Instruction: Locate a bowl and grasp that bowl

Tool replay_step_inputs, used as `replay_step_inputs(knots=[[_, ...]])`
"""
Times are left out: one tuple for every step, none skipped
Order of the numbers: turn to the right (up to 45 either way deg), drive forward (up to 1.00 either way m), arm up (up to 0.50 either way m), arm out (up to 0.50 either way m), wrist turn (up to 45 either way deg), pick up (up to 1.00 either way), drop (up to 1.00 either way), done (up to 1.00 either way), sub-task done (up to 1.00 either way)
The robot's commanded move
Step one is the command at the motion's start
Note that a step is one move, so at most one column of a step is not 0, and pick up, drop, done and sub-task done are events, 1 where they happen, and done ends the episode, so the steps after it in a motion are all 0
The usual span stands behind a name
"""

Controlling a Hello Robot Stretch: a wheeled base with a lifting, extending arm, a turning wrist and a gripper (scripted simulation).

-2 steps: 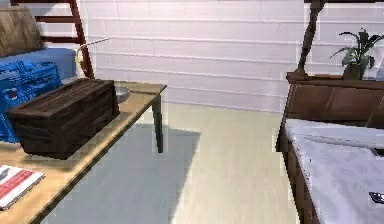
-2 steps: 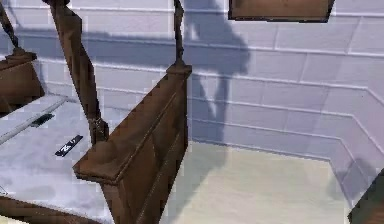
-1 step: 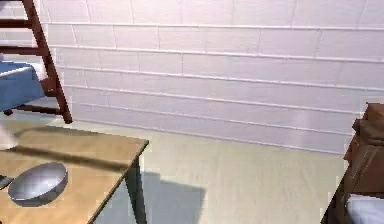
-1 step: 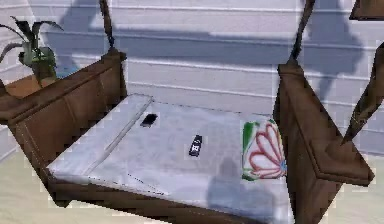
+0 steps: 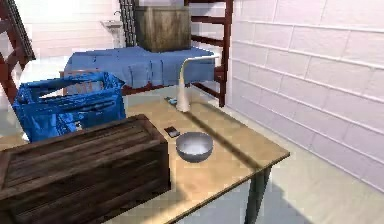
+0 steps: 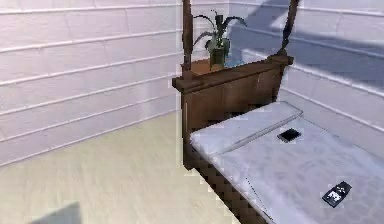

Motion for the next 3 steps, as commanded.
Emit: replay_step_inputs(knots=[[-45.0, 0.00, 0.00, 0.00, 0.0, 0.00, 0.00, 0.00, 0.00], [-39.0, 0.00, 0.00, 0.00, 0.0, 0.00, 0.00, 0.00, 0.00], [0.0, 0.00, 0.50, 0.00, 0.0, 0.00, 0.00, 0.00, 0.00]])
